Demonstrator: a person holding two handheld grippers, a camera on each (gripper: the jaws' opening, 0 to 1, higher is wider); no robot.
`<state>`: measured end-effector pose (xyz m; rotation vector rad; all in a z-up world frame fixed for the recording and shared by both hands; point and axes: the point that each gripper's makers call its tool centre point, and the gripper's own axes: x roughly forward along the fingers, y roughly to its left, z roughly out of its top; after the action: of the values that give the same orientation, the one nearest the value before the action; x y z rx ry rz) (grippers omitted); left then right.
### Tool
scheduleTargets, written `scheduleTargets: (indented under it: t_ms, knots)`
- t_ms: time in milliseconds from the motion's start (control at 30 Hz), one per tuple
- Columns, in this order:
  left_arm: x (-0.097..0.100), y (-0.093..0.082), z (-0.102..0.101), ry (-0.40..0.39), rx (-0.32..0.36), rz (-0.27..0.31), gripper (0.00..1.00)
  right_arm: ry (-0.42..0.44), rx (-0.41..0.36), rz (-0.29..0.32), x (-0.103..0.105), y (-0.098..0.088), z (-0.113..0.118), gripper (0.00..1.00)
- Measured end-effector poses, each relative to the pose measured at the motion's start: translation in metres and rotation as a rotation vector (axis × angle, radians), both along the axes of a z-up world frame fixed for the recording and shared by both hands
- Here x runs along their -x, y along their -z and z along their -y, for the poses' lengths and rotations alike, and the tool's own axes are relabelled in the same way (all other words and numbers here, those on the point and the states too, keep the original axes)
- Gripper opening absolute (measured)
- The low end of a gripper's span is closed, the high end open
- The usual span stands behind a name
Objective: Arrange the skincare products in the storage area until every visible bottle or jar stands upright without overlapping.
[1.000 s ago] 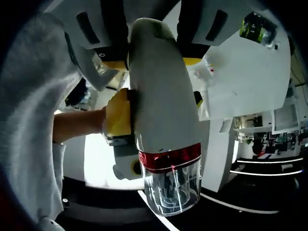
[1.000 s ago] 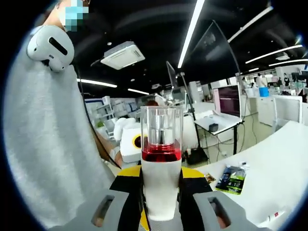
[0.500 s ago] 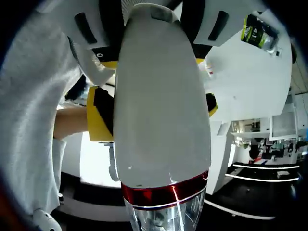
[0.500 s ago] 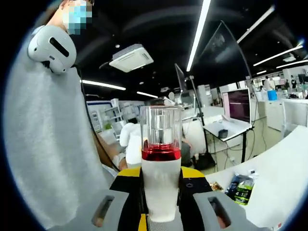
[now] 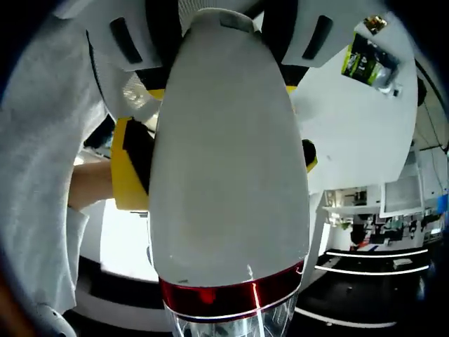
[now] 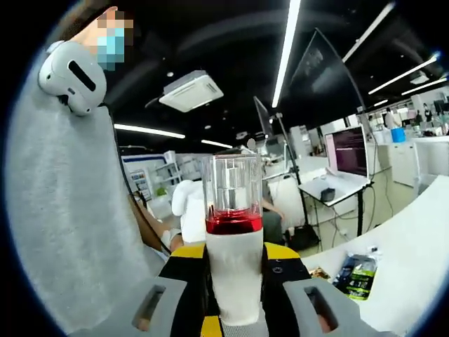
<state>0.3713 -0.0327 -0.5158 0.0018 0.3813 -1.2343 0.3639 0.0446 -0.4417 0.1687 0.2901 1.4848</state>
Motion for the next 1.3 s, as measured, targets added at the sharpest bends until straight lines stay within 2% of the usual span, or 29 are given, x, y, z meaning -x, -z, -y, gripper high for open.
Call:
scheduleTargets:
  t_ms: [200, 433, 833, 1000, 1133, 1300]
  knots:
    - [-0.013, 0.008, -0.008, -0.074, -0.05, 0.016, 0.39, 0.032, 0.014, -0.006, -0.008, 0.004, -0.006, 0.25]
    - [-0.025, 0.019, -0.017, -0.149, -0.112, 0.018, 0.36, 0.109, 0.089, 0.017, -0.016, 0.018, -0.013, 0.28]
    - [-0.041, 0.031, -0.032, -0.262, -0.164, -0.019, 0.36, 0.262, 0.125, 0.012, -0.03, 0.024, -0.02, 0.29]
    - [-0.043, 0.036, -0.035, -0.282, -0.189, -0.032, 0.36, 0.322, 0.132, -0.022, -0.034, 0.027, -0.022, 0.3]
    - [-0.043, 0.038, -0.035, -0.284, -0.205, -0.04, 0.35, 0.348, 0.169, -0.004, -0.035, 0.034, -0.024, 0.31]
    - [-0.041, 0.039, -0.034, -0.277, -0.22, -0.022, 0.34, 0.357, 0.231, 0.041, -0.034, 0.041, -0.023, 0.31]
